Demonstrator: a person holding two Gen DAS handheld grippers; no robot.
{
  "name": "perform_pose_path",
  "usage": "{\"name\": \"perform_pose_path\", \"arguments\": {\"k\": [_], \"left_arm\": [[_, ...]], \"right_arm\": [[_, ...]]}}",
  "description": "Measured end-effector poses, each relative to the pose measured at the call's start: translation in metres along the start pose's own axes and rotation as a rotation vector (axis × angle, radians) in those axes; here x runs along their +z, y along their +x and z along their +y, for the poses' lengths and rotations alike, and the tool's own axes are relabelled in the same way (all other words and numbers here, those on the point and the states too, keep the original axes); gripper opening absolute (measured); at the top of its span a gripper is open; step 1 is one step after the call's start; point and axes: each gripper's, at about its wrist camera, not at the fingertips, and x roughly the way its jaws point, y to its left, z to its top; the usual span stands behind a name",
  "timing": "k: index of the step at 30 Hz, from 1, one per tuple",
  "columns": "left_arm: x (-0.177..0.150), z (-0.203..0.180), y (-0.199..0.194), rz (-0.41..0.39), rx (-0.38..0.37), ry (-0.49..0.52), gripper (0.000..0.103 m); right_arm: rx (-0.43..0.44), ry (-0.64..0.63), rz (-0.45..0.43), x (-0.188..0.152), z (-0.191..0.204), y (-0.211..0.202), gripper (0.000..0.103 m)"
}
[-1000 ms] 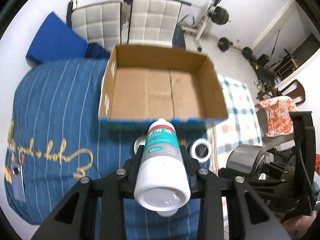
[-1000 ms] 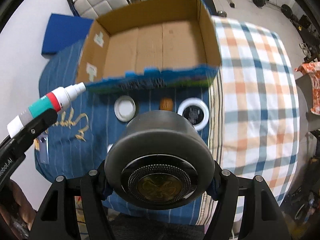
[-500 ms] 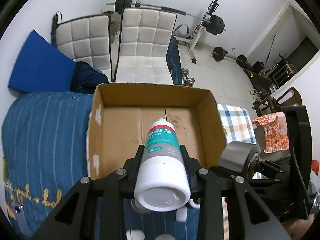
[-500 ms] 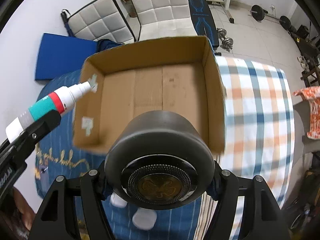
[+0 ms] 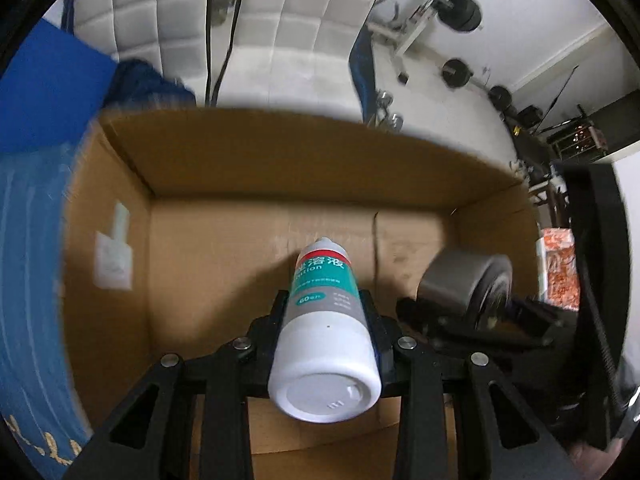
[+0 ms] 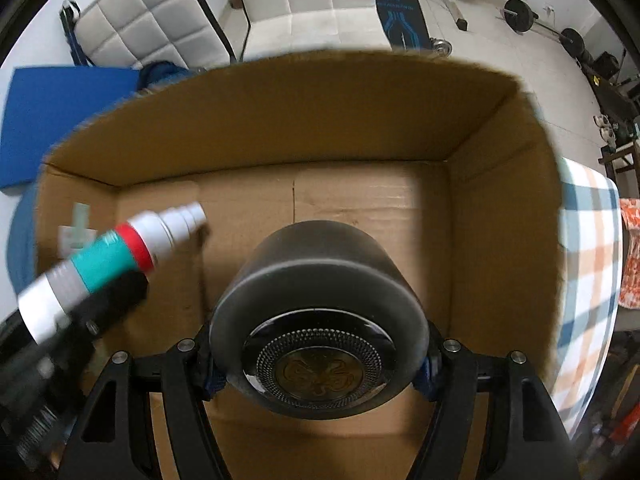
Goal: Organize rigid objects
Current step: 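Carry the spray bottle and silver tin into the cardboard box with both tools, then open both tools to release the bottle and tin in the box, lift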
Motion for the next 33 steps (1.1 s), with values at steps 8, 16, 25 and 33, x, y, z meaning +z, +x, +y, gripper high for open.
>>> {"name": "perform_pose_path", "arguments": {"k": [8, 16, 25, 33], "left_arm": [[-0.02, 0.009, 0.03, 0.09, 0.021, -0.039, 0.03], [-0.029, 0.012, 0.051, 0.188, 0.029, -0.089, 0.03], [-0.008, 0.004, 0.054, 0.214, 0.083, -0.08, 0.032], [-0.004, -0.002, 0.05, 0.207, 0.109, -0.079, 0.032]], "right_arm": [[-0.066, -0.084, 0.079, 0.016, 0.01, 0.042, 0.072], [-0.104, -0.11, 0.143, 0.027, 0.012, 0.059, 0.073], [-0.128, -0.089, 0.154, 0.033, 0.015, 0.058, 0.073], [-0.121, -0.038, 0.168, 0.027, 0.024, 0.061, 0.074]]}}
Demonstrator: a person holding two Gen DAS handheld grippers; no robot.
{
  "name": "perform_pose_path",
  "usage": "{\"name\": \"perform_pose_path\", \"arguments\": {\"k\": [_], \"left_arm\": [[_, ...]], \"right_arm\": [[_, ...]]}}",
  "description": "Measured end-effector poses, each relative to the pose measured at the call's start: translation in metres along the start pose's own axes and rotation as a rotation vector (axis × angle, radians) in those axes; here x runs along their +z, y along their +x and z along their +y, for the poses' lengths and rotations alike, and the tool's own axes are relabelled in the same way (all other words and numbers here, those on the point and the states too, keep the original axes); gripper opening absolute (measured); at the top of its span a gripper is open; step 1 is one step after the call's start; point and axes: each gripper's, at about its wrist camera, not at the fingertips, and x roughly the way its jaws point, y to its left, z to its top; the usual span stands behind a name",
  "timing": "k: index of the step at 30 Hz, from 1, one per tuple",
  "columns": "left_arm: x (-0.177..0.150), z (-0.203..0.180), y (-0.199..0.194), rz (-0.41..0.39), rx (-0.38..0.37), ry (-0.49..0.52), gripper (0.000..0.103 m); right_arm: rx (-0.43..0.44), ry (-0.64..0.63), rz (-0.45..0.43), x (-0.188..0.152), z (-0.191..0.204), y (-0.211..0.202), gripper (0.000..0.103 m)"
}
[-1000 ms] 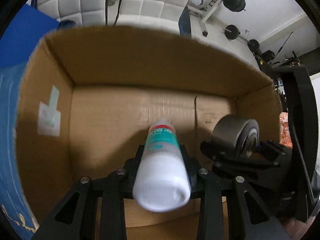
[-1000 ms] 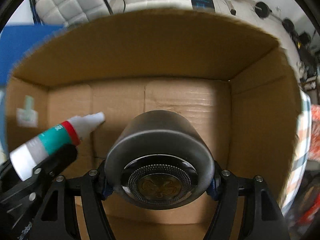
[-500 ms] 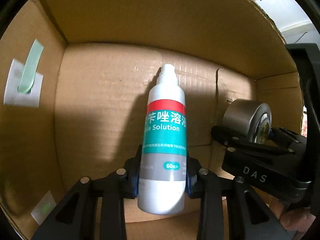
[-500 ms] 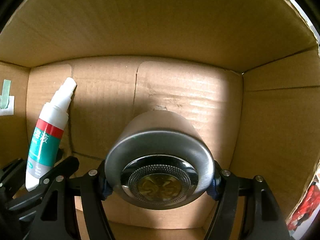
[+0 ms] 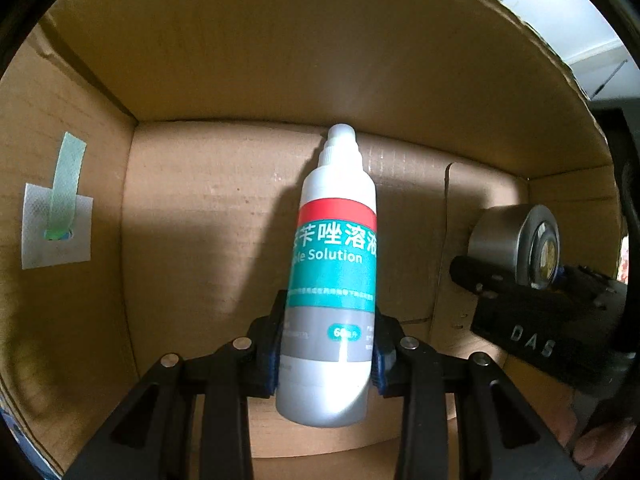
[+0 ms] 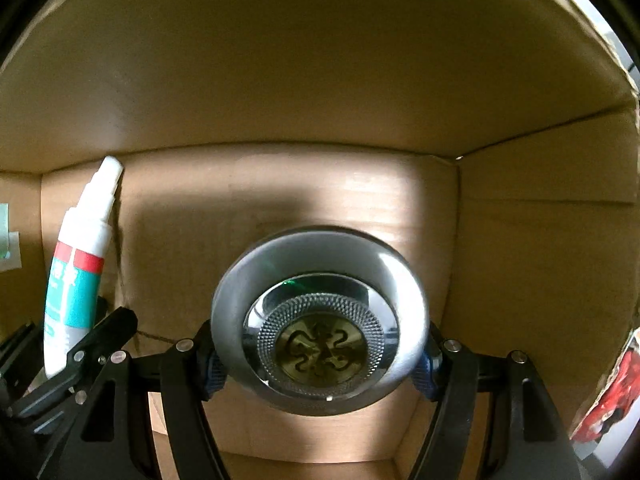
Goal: Organize rigid objects
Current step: 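Open both tools to release the bottle and tin in the box, lift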
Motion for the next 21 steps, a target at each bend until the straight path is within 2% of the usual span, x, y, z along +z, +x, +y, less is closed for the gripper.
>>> {"name": "perform_pose_path", "arguments": {"k": [4, 7, 9, 14, 18, 21], "left_arm": [[0.003, -0.012, 0.005, 0.008, 0.054, 0.028, 0.041], [0.0, -0.008, 0.001, 0.006, 0.057, 0.008, 0.046], [-0.001, -0.007, -0.005, -0.007, 0.063, 0.004, 0.056], [-0.007, -0.005, -0.034, -0.092, 0.107, 0.007, 0.076], [-0.019, -0.005, -0.062, -0.15, 0.117, 0.009, 0.095], [-0.033, -0.005, -0.084, -0.208, 0.133, 0.027, 0.097]], "right_arm": [[0.016, 0.001, 0.014, -0.001, 0.002, -0.001, 0.075], [0.041, -0.004, 0.01, -0.004, 0.002, -0.007, 0.082], [0.034, -0.009, -0.007, -0.01, 0.005, -0.015, 0.087], [-0.032, -0.035, -0.093, -0.037, 0.019, -0.04, 0.102], [-0.004, -0.011, -0.136, -0.06, 0.014, -0.054, 0.103], [0.015, -0.005, -0.177, -0.08, 0.017, -0.071, 0.103]]}}
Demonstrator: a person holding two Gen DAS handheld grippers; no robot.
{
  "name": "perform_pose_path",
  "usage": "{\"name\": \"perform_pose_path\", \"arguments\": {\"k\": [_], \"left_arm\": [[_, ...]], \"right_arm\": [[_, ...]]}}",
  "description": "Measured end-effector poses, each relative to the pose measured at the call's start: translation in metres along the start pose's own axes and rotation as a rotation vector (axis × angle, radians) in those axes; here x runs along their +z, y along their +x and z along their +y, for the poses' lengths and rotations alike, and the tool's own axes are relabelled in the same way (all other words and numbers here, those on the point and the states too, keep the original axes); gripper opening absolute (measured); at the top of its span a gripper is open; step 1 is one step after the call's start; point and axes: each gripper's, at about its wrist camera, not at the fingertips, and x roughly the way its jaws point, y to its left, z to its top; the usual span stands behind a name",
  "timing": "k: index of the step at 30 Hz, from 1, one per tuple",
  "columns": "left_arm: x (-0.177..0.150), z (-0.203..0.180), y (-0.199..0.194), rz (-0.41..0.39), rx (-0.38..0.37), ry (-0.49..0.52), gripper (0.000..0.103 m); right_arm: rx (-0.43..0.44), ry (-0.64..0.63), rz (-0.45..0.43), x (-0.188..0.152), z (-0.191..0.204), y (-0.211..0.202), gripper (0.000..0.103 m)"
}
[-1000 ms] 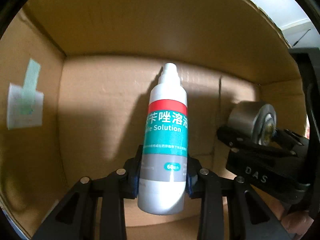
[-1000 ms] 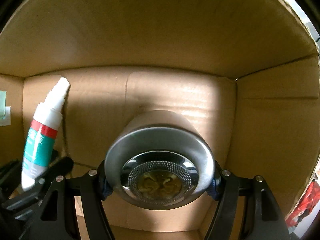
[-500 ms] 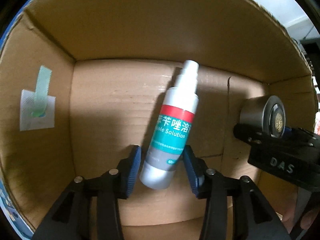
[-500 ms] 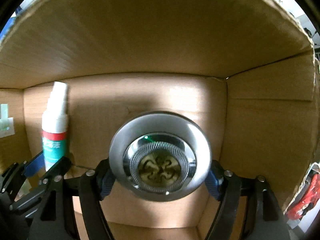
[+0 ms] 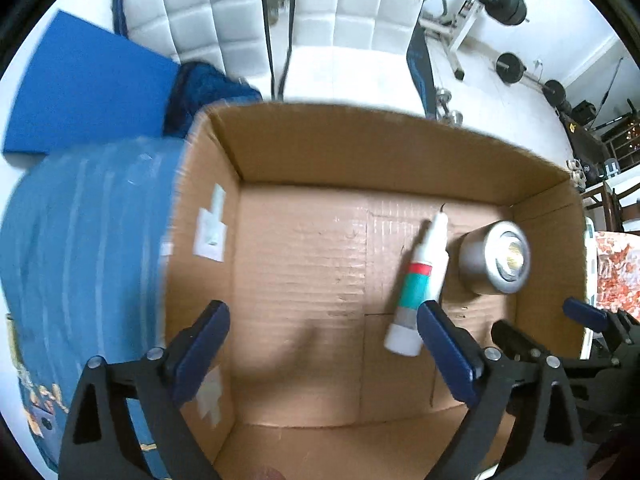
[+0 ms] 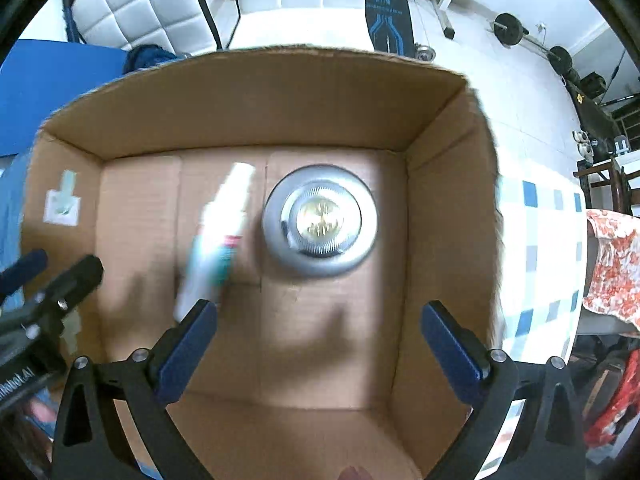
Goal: Organize rigid objects
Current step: 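Open both tools to release the bottle and tin in the box, lift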
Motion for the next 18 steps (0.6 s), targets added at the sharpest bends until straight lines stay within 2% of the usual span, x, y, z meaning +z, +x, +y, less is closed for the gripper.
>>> {"name": "perform_pose_path", "arguments": {"k": [7, 12, 14, 18], "left_arm": [[-0.027, 0.022, -0.05, -0.137, 0.006, 0.021, 0.097], [-0.049, 0.019, -0.092, -0.217, 0.016, 0.033, 0.097], [-0.054, 0.012, -0.106, -0.234, 0.02, 0.037, 0.097], [-0.086, 0.01, -0.141, -0.275, 0.019, 0.043, 0.097]], "right_arm": [[0.022, -0.014, -0.107, -0.064, -0.01, -0.041, 0.103], [0.042, -0.02, -0.169, -0.073, -0.017, -0.085, 0.103], [0.046, -0.01, -0.195, -0.087, -0.019, -0.097, 0.103], [0.055, -0.001, -0.242, -0.116, -0.025, -0.137, 0.103]]}}
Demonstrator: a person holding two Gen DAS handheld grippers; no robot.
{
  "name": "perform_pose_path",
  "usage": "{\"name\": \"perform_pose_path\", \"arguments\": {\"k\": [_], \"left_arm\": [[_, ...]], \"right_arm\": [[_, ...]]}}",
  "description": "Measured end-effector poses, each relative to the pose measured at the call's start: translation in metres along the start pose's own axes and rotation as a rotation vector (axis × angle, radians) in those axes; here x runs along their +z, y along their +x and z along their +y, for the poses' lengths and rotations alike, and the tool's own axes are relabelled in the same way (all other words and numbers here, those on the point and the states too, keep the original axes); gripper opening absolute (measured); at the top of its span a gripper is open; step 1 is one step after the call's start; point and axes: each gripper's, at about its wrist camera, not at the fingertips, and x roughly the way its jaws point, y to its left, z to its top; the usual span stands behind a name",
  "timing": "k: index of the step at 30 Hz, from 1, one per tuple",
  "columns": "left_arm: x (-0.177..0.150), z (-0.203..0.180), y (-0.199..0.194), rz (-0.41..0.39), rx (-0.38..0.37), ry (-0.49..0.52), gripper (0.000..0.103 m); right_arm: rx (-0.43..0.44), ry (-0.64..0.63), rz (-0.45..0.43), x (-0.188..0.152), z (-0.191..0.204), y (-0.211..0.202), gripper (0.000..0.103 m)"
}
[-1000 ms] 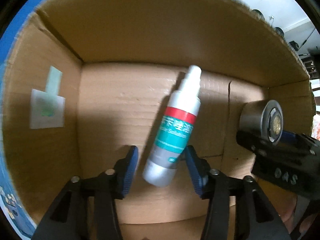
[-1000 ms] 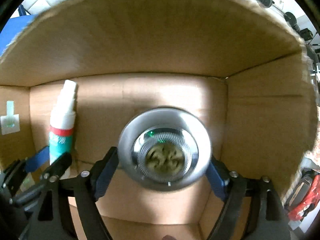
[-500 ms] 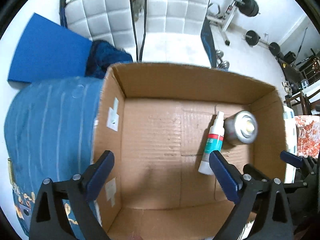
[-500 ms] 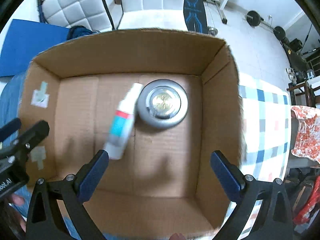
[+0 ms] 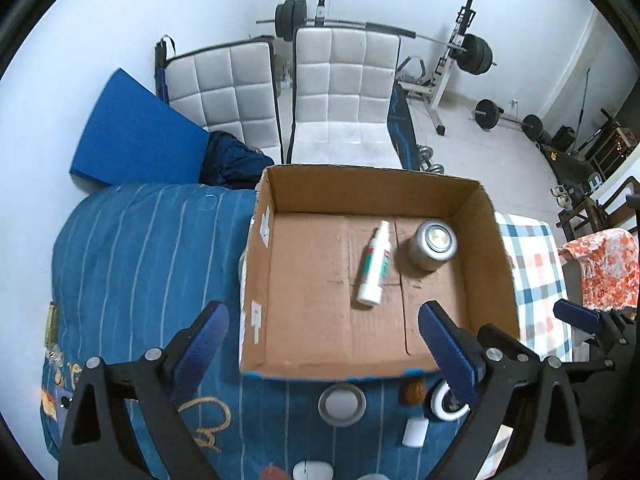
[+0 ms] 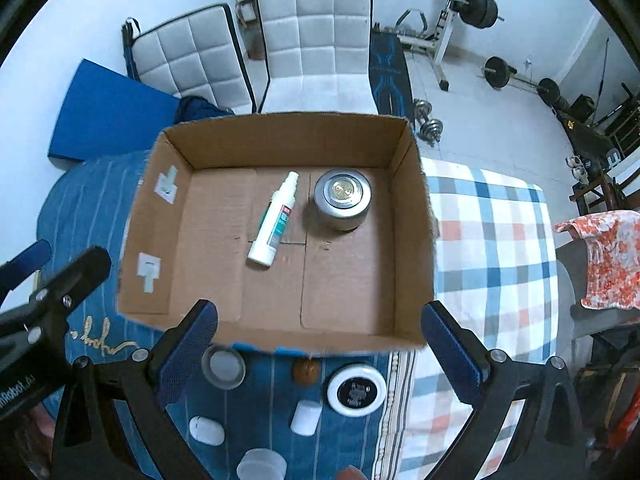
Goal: Organize rigid objects
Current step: 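Open both tools to release the bottle and tin in the box, lift, then grasp the black-lidded jar with the right tool while the left tool grasps the tape roll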
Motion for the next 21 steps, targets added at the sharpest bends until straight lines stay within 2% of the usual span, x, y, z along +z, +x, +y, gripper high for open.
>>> {"name": "perform_pose_path", "arguments": {"k": [9, 12, 15, 17, 19, 21], "left_arm": [[-0.029, -0.003, -0.048, -0.032, -0.019, -0.019, 0.097], [-0.039, -0.002, -0.059, -0.04, -0.037, -0.031, 0.097], [-0.051, -0.003, -0.057, -0.027, -0.028, -0.023, 0.097], [-0.059, -0.003, -0.044, 0.005, -0.014, -0.018, 0.097], [-0.068, -0.002, -0.021, 0.064, -0.015, -0.025, 0.097], [-0.078, 0.003, 0.011, 0.155, -0.038, -0.064, 0.097]], "right_arm": [[0.036, 0.007, -0.026, -0.041, 0.003, -0.045, 0.103], [0.054, 0.032, -0.014, -0.054, -0.008, -0.055, 0.103], [0.035, 0.051, 0.008, -0.066, -0.024, -0.052, 0.103], [0.027, 0.072, 0.04, -0.074, -0.038, -0.038, 0.103], [0.065, 0.108, 0.082, -0.084, -0.053, -0.013, 0.103], [0.074, 0.14, 0.118, -0.091, -0.062, 0.013, 0.103]]}}
